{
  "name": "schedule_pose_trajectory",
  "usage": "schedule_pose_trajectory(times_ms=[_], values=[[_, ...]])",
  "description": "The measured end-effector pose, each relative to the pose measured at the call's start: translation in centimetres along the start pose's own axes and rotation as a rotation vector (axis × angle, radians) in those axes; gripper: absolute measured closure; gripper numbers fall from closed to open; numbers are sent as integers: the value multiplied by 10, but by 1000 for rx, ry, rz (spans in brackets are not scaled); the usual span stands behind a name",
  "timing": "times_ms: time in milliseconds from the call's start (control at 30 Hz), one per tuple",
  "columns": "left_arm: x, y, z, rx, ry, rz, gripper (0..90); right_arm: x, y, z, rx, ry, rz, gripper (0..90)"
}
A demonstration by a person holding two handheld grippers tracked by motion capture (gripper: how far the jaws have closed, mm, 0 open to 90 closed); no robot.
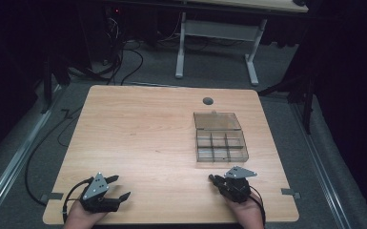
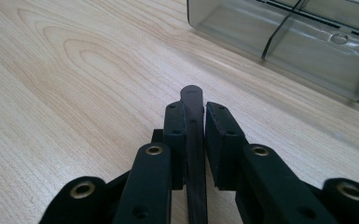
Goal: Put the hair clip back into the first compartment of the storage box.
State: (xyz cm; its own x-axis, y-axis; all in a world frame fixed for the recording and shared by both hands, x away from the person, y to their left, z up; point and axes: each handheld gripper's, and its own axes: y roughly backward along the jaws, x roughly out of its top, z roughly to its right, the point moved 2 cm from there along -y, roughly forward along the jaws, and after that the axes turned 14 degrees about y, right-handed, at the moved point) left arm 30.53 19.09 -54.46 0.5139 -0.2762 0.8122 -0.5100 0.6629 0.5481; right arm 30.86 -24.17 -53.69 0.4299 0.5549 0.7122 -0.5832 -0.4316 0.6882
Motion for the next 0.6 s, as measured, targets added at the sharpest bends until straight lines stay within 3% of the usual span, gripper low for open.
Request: schedule_pose_trajectory(times_ms=[433, 600], values=[[0, 0, 0, 1, 0, -1, 247, -3, -3, 0, 11, -14, -7, 755], [0, 0, 0, 2, 2, -1, 247, -3, 7, 6, -3, -46, 42, 732]])
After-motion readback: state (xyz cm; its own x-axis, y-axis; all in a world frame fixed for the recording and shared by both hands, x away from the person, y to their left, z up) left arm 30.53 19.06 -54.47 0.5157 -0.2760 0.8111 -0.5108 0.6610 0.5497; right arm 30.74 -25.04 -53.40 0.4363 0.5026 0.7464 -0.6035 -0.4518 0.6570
